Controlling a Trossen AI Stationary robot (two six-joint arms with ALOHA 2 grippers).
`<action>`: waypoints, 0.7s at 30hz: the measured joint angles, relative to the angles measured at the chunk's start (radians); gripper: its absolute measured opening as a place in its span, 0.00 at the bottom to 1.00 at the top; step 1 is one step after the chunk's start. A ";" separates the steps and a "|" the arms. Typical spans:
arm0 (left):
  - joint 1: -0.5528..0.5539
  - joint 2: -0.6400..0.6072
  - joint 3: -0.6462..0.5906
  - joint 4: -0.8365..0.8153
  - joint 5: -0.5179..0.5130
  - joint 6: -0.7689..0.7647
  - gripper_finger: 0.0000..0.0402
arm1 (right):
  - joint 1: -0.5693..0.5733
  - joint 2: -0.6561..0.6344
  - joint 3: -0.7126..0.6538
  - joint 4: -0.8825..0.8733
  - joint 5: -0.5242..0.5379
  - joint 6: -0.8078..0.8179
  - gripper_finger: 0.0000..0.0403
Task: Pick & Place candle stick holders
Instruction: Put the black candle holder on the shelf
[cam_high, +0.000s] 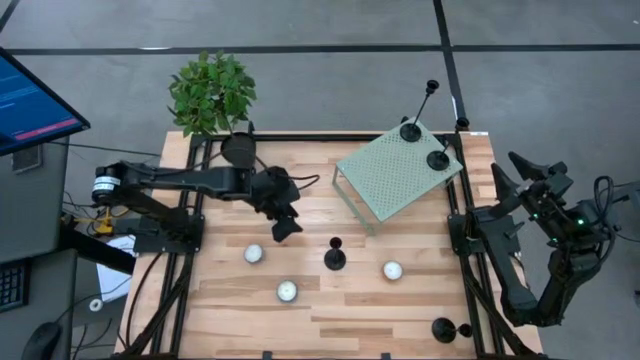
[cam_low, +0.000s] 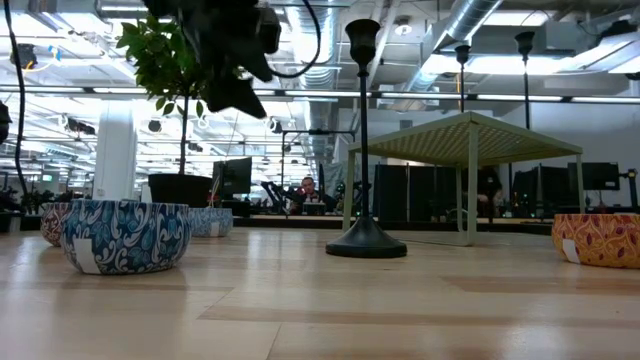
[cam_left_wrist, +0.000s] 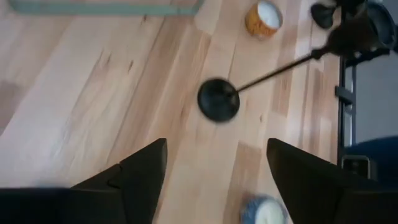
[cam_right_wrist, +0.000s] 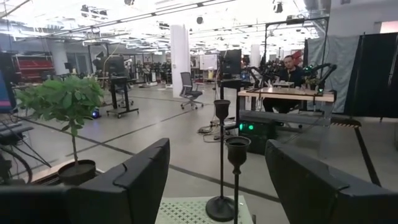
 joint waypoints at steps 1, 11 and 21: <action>-0.003 0.000 -0.024 0.048 -0.004 0.000 0.70 | 0.000 0.000 0.000 0.000 -0.006 -0.001 0.63; -0.044 0.020 -0.187 0.390 -0.031 0.014 0.73 | 0.000 0.000 0.000 0.005 -0.020 -0.004 0.63; -0.088 0.206 -0.188 0.581 -0.046 0.066 0.71 | 0.026 0.000 0.000 0.008 -0.023 -0.004 0.63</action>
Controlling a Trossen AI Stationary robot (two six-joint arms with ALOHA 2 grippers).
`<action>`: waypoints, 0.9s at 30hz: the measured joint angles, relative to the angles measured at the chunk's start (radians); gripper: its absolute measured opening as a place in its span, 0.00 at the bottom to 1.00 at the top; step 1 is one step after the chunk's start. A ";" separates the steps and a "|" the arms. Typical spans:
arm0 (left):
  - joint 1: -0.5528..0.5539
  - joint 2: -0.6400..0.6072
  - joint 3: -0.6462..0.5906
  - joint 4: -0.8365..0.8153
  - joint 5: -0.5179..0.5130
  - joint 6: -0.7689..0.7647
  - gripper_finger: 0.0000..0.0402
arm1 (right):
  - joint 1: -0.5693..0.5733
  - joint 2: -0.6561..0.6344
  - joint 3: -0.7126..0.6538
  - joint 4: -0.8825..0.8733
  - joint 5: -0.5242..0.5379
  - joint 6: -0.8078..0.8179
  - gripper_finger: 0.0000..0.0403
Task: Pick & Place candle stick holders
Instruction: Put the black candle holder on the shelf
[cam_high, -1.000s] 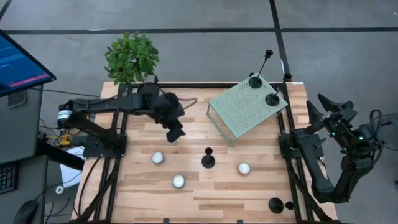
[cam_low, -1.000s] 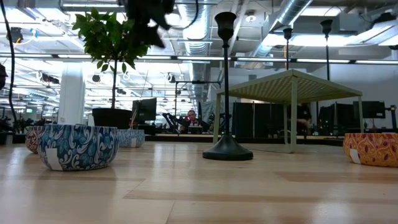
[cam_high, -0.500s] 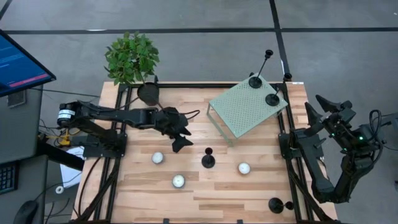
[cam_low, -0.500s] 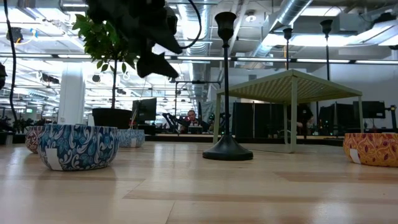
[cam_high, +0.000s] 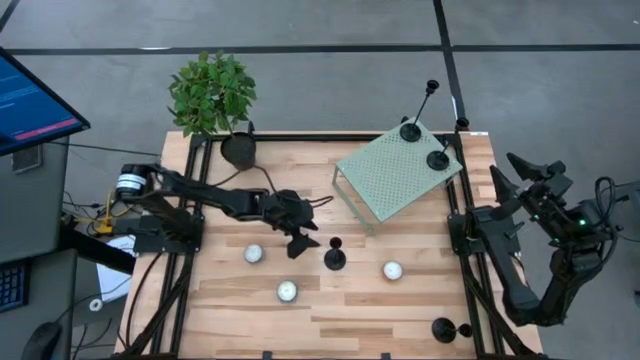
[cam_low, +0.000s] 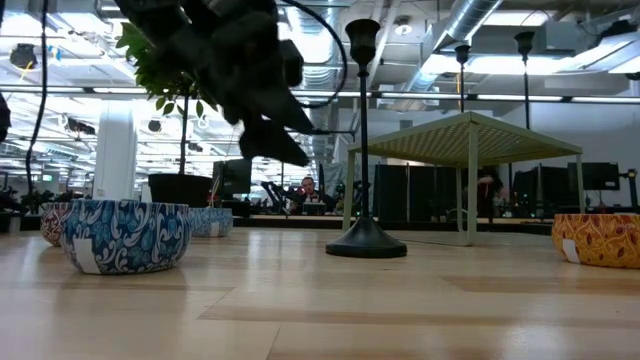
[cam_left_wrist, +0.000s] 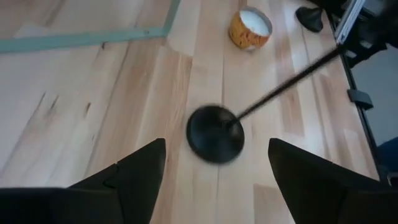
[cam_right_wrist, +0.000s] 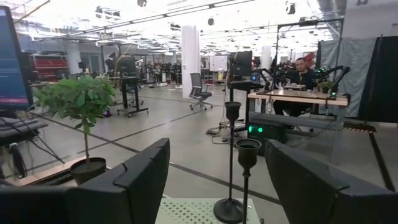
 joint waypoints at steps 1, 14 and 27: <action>0.000 0.016 0.000 0.027 -0.001 -0.001 0.71 | 0.005 0.000 0.000 0.001 0.000 0.000 0.63; -0.053 0.156 0.000 0.299 0.072 -0.005 0.69 | 0.067 0.021 0.000 0.019 0.005 0.001 0.63; -0.064 0.260 0.001 0.508 0.037 -0.082 0.64 | 0.134 0.074 0.022 0.017 0.007 0.000 0.63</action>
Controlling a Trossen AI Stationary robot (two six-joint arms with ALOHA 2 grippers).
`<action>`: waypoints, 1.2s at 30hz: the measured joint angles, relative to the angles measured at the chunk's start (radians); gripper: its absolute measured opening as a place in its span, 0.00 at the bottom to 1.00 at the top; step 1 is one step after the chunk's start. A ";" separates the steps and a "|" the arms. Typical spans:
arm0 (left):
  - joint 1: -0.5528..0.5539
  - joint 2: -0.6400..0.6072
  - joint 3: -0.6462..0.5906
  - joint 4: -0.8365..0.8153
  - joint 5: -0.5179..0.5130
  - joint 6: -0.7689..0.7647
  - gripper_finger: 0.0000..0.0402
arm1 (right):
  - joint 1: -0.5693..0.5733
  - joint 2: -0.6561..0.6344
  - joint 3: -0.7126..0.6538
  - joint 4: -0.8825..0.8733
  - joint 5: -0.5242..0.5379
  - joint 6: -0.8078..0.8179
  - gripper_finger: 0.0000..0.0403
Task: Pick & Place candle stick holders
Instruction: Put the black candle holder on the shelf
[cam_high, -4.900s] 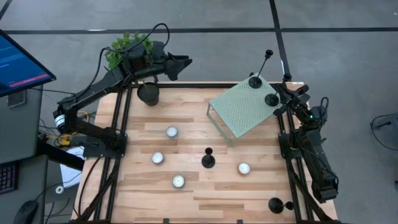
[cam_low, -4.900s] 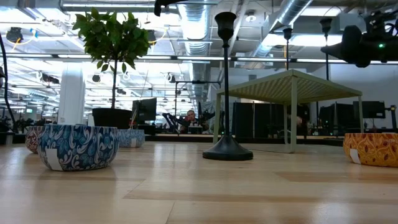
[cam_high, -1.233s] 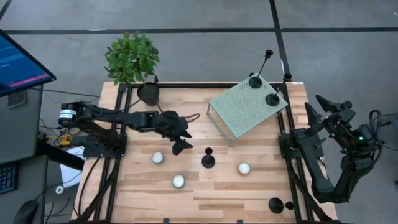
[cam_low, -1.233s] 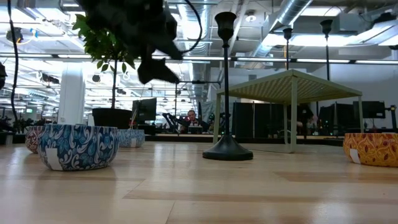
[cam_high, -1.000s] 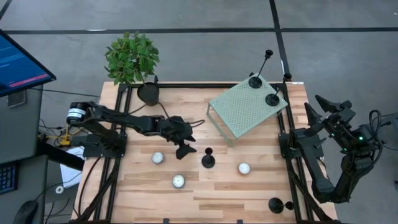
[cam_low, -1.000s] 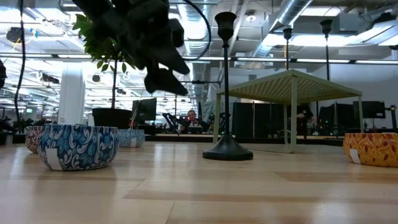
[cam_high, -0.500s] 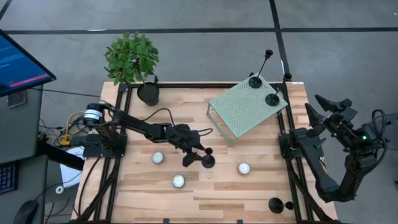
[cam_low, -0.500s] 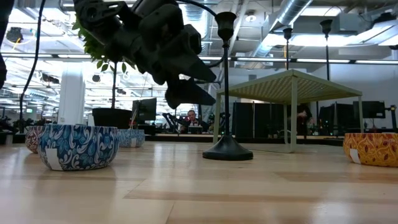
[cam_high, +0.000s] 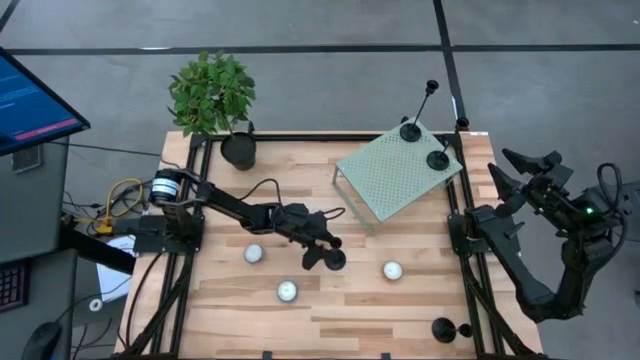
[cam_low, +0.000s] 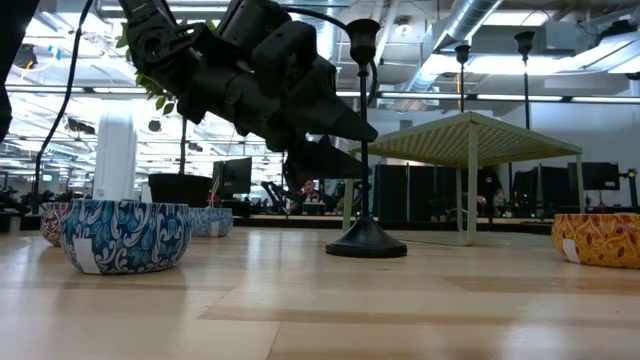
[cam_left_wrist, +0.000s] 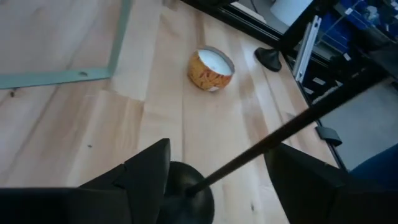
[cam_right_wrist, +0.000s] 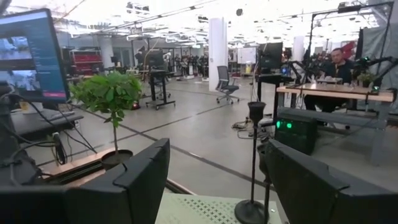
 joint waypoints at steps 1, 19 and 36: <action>-0.001 0.000 0.000 0.000 0.001 0.000 0.62 | 0.000 0.000 0.005 -0.003 0.000 0.000 0.63; -0.001 -0.146 0.000 0.015 -0.188 -0.027 0.04 | 0.000 -0.001 0.022 -0.045 0.001 0.002 0.63; 0.059 -0.357 0.271 -0.264 -0.815 0.171 0.03 | -0.003 -0.002 0.056 -0.052 0.088 -0.008 0.63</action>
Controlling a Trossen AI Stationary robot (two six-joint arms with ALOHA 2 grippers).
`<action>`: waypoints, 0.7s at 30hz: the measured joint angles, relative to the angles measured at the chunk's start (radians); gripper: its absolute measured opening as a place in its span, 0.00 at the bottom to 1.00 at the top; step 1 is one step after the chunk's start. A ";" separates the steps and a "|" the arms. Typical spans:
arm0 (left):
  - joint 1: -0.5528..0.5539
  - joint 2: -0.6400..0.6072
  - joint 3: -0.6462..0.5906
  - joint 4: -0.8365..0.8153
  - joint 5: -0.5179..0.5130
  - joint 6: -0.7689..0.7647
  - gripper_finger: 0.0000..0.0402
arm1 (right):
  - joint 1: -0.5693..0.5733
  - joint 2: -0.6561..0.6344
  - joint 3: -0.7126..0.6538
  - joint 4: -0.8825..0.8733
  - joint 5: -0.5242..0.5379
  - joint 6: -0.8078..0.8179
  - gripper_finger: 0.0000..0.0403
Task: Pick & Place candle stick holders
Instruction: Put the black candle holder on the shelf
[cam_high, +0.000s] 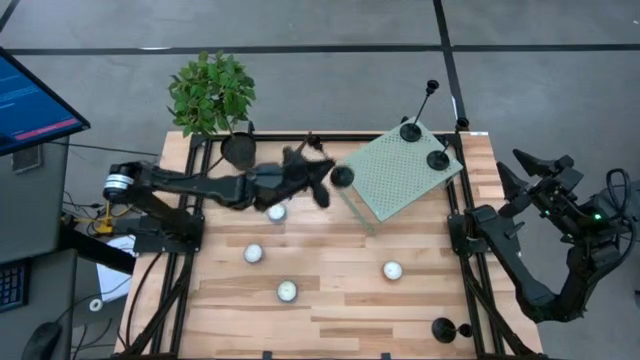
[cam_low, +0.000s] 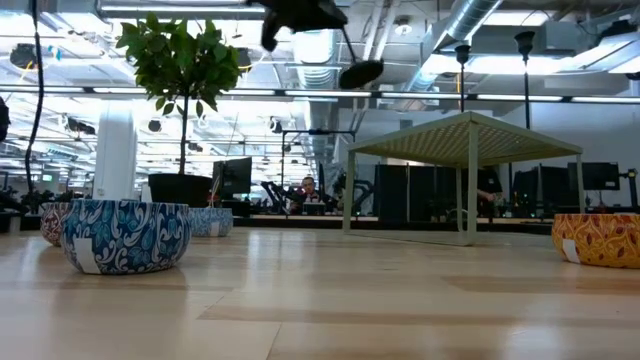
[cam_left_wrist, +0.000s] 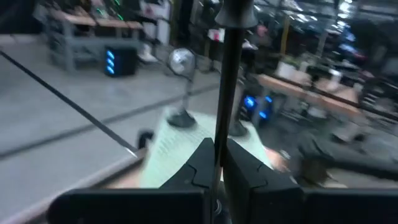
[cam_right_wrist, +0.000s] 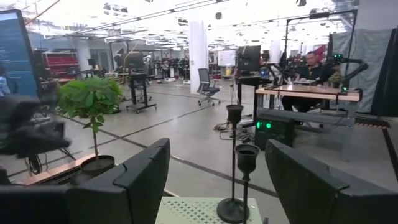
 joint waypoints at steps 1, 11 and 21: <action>0.017 0.025 0.042 -0.008 0.000 0.020 0.03 | 0.000 0.000 0.000 0.000 0.001 0.002 0.63; 0.186 0.320 0.404 -0.176 0.162 0.074 0.03 | -0.001 0.000 0.000 0.000 0.006 0.019 0.63; 0.244 0.522 0.640 -0.223 0.240 0.165 0.03 | -0.002 0.000 0.000 -0.007 0.025 0.019 0.63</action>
